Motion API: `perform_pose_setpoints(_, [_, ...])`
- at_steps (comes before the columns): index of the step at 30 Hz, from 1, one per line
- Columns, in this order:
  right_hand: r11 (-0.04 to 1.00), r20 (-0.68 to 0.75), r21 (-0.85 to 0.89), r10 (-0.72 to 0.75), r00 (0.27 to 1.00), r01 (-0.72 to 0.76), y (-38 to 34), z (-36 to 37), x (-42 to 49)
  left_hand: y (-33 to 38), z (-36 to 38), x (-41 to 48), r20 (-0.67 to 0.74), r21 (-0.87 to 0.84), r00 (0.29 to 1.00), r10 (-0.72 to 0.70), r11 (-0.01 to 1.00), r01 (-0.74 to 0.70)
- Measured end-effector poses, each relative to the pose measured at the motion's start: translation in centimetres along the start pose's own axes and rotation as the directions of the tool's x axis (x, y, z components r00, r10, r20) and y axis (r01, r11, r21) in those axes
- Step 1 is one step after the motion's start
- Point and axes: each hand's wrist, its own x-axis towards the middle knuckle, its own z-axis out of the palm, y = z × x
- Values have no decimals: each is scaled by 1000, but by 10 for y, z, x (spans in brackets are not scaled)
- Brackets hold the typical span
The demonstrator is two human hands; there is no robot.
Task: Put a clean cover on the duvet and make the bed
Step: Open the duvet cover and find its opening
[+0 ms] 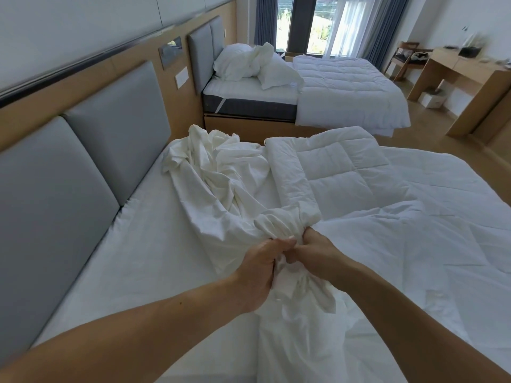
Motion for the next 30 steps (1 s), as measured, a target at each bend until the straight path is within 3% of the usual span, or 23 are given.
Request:
perform_pose_setpoints(7, [999, 60, 34, 15, 998, -17, -6, 2, -2, 7, -5, 2, -30, 52, 1000, -10, 999, 11])
perform_pose_setpoints(16, [998, 71, 52, 15, 997, -19, 3, -1, 0, 14, -8, 4, 22, -57, 993, -114, 992, 115])
perform_pose_setpoints(24, [994, -98, 99, -44, 994, 54, 9, 7, 5, 15, -9, 6, 6, -8, 993, -116, 993, 116])
perform_pose_setpoints(27, [991, -133, 131, -2, 991, 20, 10, 6, 11, 15, -9, 5, -100, 0, 991, -94, 996, 94])
perform_pose_setpoints(30, [992, -173, 127, 30, 984, -8, 11, 2, 17, 14, -24, 10, -298, 169, 954, 16, 985, 37])
